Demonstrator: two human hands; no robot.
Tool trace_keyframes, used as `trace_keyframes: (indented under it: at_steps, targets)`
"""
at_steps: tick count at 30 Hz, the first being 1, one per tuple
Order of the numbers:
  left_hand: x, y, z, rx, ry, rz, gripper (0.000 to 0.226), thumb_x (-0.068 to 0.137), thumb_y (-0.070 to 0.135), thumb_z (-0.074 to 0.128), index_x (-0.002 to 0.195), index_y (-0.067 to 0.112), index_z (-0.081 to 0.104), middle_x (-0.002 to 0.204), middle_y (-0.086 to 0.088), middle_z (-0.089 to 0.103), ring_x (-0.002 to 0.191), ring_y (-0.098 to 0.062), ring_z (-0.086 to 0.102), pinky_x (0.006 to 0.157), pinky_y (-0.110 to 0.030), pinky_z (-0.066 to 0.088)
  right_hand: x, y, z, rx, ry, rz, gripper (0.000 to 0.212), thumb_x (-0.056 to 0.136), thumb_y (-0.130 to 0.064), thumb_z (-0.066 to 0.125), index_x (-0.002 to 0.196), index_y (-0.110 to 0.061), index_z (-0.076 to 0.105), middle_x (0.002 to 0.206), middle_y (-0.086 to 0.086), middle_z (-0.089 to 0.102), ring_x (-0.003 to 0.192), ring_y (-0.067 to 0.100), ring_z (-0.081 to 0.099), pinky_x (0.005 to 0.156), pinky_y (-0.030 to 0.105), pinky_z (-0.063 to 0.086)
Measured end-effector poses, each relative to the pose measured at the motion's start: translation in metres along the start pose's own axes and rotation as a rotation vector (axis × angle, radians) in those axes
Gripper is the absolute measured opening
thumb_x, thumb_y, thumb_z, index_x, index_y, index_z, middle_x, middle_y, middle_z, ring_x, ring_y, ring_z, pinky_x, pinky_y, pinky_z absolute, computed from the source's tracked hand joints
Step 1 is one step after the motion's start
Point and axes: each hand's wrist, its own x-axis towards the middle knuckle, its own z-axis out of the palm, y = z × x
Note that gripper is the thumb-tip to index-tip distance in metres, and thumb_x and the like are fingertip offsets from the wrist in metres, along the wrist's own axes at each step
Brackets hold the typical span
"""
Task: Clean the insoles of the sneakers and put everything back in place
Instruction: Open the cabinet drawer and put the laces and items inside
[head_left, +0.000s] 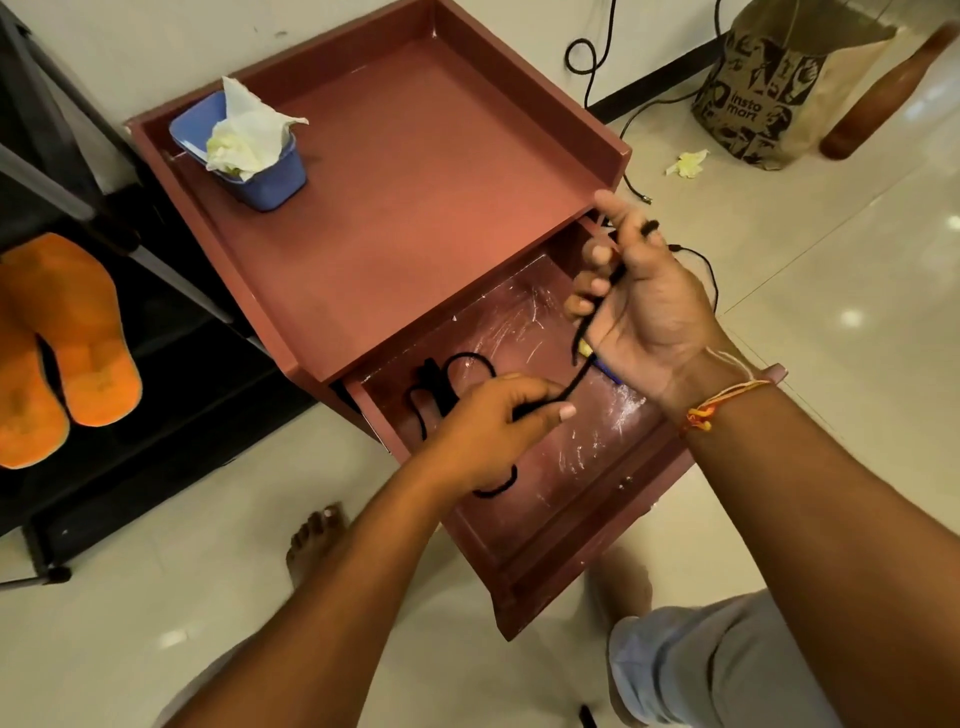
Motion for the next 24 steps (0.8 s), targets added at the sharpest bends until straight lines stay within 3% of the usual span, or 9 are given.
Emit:
trace_keyframes:
  at_steps: [1,3,5,9,14,16,18,20,24]
  targets:
    - [0.0,0.002,-0.003,-0.037,0.016,0.015,0.019,0.096,0.032,0.066,0.105,0.018,0.076,0.099,-0.003,0.068,0.093,-0.014,0.065,0.088,-0.031,0.052,-0.002,-0.005,0.022,-0.032,-0.034,-0.086,0.026,0.106,-0.036,0.044,0.114,-0.024,0.065,0.074,-0.005,0.051,0.059,0.007,0.038,0.057,0.025,0.033]
    - [0.0,0.005,-0.012,-0.083,0.058,0.055,0.016,0.096,0.027,0.066,0.103,0.017,0.076,0.096,-0.008,0.069,0.088,-0.018,0.064,0.08,-0.027,0.052,-0.008,-0.001,0.028,-0.422,0.018,-0.219,0.028,0.107,-0.031,0.04,0.111,-0.023,0.066,0.071,-0.004,0.055,0.057,0.006,0.043,0.054,0.023,0.036]
    - [0.0,0.007,-0.02,-0.131,0.11,0.068,0.016,0.098,0.023,0.063,0.1,0.011,0.073,0.082,-0.006,0.065,0.073,-0.015,0.057,0.066,-0.018,0.048,-0.008,0.015,0.019,-0.701,-0.046,-0.215,0.028,0.107,-0.032,0.041,0.102,-0.025,0.067,0.07,-0.003,0.058,0.059,0.006,0.048,0.057,0.024,0.04]
    - [0.001,0.005,-0.031,-0.287,0.333,0.0,0.016,0.102,0.025,0.055,0.094,0.019,0.068,0.066,0.001,0.053,0.063,-0.016,0.05,0.055,-0.019,0.043,-0.009,0.018,0.024,-0.93,-0.265,0.099,0.038,0.106,-0.04,0.041,0.086,-0.014,0.06,0.056,-0.003,0.051,0.05,0.01,0.044,0.052,0.029,0.038]
    - [0.005,-0.002,-0.033,-0.29,0.453,-0.026,0.023,0.105,0.032,0.05,0.091,0.023,0.066,0.066,0.014,0.058,0.066,-0.008,0.053,0.065,-0.027,0.045,-0.022,0.01,0.032,-0.402,-0.53,0.516,0.065,0.091,-0.067,0.039,0.064,-0.011,0.056,0.038,-0.002,0.035,0.032,0.007,0.026,0.041,0.018,0.018]
    - [0.004,-0.003,-0.03,-0.299,0.408,-0.038,0.029,0.104,0.034,0.05,0.093,0.013,0.066,0.069,-0.001,0.054,0.064,-0.018,0.047,0.06,-0.032,0.041,-0.02,0.006,0.03,-0.021,-0.676,0.586,0.059,0.093,-0.062,0.042,0.063,-0.013,0.055,0.035,-0.004,0.041,0.028,0.002,0.029,0.037,0.016,0.014]
    - [0.003,-0.001,-0.025,-0.314,0.336,-0.061,0.031,0.104,0.033,0.051,0.092,0.008,0.064,0.069,-0.01,0.047,0.058,-0.017,0.041,0.052,-0.026,0.038,-0.016,0.003,0.027,0.359,-0.756,0.571,0.051,0.1,-0.054,0.04,0.073,-0.014,0.058,0.043,-0.006,0.052,0.032,0.001,0.033,0.041,0.016,0.015]
    - [0.003,-0.003,-0.019,-0.233,0.248,-0.09,0.026,0.103,0.033,0.053,0.087,0.016,0.066,0.064,-0.003,0.047,0.052,-0.008,0.042,0.049,-0.019,0.036,-0.012,0.003,0.025,0.585,-0.707,0.461,0.044,0.104,-0.048,0.034,0.084,-0.017,0.058,0.057,-0.007,0.061,0.041,0.002,0.044,0.046,0.014,0.021]
    - [0.002,-0.013,-0.008,0.018,0.02,-0.08,0.02,0.1,0.035,0.058,0.095,0.022,0.072,0.077,0.007,0.06,0.068,-0.009,0.057,0.066,-0.032,0.051,-0.007,0.006,0.025,0.714,-0.408,0.198,0.035,0.107,-0.04,0.035,0.112,-0.021,0.064,0.097,-0.005,0.072,0.08,0.007,0.065,0.07,0.022,0.045]
